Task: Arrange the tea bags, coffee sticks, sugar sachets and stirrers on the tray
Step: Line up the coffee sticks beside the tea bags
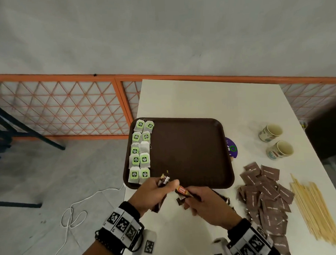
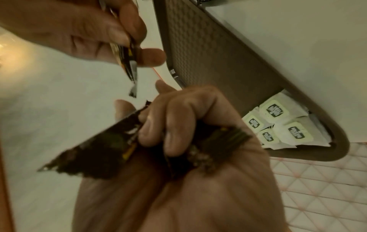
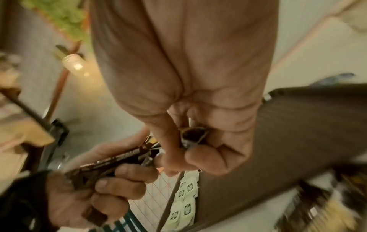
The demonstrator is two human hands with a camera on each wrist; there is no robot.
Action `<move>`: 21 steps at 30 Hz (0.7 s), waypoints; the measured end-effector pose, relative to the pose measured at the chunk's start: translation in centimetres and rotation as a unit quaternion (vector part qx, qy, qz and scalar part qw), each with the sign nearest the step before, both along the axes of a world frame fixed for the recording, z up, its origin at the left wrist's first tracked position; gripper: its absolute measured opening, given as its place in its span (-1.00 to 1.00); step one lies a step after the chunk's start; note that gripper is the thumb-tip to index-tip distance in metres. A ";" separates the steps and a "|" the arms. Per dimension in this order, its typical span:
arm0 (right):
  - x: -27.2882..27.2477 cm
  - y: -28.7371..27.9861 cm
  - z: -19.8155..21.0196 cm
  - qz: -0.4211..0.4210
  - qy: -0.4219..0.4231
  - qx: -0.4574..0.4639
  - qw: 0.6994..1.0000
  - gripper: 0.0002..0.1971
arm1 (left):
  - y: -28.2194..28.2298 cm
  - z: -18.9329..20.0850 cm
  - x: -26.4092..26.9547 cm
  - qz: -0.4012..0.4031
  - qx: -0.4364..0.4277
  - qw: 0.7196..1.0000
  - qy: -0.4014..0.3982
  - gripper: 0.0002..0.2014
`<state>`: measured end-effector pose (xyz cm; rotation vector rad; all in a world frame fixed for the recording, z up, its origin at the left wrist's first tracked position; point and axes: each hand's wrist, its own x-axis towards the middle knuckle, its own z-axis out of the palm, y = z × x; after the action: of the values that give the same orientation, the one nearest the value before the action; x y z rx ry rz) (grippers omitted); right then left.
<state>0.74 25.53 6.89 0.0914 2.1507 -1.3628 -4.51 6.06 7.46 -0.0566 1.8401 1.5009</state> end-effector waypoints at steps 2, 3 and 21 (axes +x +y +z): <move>-0.9 -1.2 0.3 0.014 0.049 0.067 0.996 -0.81 | -0.3 -0.3 -0.7 -0.023 -0.016 0.999 0.036 -0.68; -1.4 -1.7 0.5 0.019 0.063 0.083 0.994 -0.82 | -0.6 -0.4 -1.1 -0.032 -0.018 0.998 0.053 -0.71; -13.4 -4.4 -1.5 -0.348 -0.095 -0.119 0.925 -0.82 | -5.5 -3.2 -8.8 0.167 0.005 0.985 0.031 -0.73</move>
<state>-12.71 21.16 5.37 0.9243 1.8315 -1.8940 -13.28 0.55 4.28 -0.3315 1.9440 1.7551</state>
